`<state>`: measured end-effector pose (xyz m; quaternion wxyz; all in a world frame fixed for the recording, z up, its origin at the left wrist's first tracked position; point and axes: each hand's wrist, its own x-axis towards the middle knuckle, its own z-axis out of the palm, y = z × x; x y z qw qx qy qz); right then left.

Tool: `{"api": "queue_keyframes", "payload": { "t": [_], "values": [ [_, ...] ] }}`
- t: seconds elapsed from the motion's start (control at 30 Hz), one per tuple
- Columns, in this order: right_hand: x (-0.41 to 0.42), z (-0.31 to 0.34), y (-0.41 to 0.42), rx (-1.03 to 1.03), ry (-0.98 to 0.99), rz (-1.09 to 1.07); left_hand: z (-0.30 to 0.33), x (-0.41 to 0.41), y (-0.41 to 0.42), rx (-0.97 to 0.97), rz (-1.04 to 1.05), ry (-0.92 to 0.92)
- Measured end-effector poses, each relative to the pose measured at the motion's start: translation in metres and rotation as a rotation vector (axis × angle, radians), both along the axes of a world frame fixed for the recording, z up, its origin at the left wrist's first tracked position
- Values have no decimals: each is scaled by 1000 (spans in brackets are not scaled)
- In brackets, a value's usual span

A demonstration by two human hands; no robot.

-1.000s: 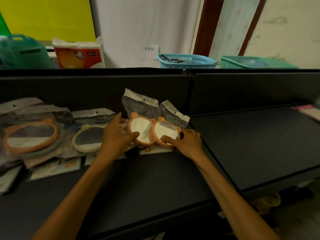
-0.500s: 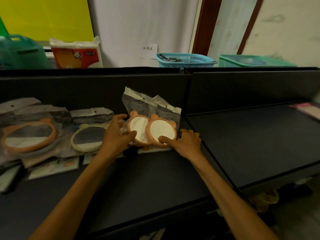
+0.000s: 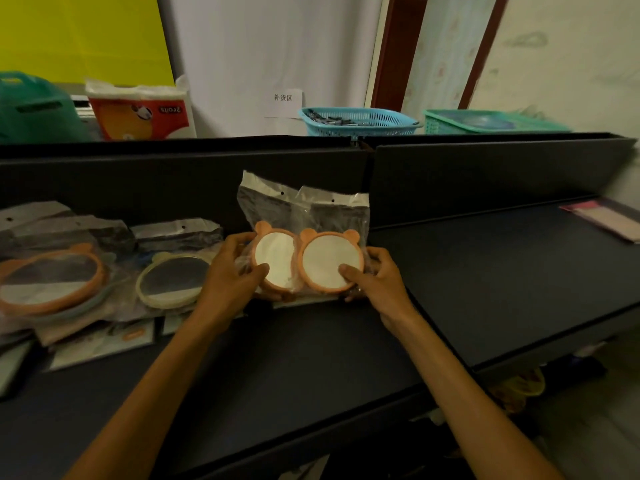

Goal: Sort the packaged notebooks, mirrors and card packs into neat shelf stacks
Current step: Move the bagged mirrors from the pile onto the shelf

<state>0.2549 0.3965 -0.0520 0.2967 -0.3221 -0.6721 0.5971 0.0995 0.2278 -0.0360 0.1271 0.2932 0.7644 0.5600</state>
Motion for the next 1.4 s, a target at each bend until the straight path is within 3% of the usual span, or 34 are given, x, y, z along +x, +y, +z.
{"api": "queue_keyframes", "payload": {
  "t": [0.27,0.5,1.0,1.4],
  "values": [
    [67,8,19,-15,162,-85,7,20,6,148,-58,-90],
    [159,6,62,74,143,-248,8,88,50,303,-236,-186],
    [420,-8,203,160,64,-466,-8,311,225,279,-407,-254],
    [496,-6,318,179,44,-512,-9,372,348,304,-453,-275]
  ]
}}
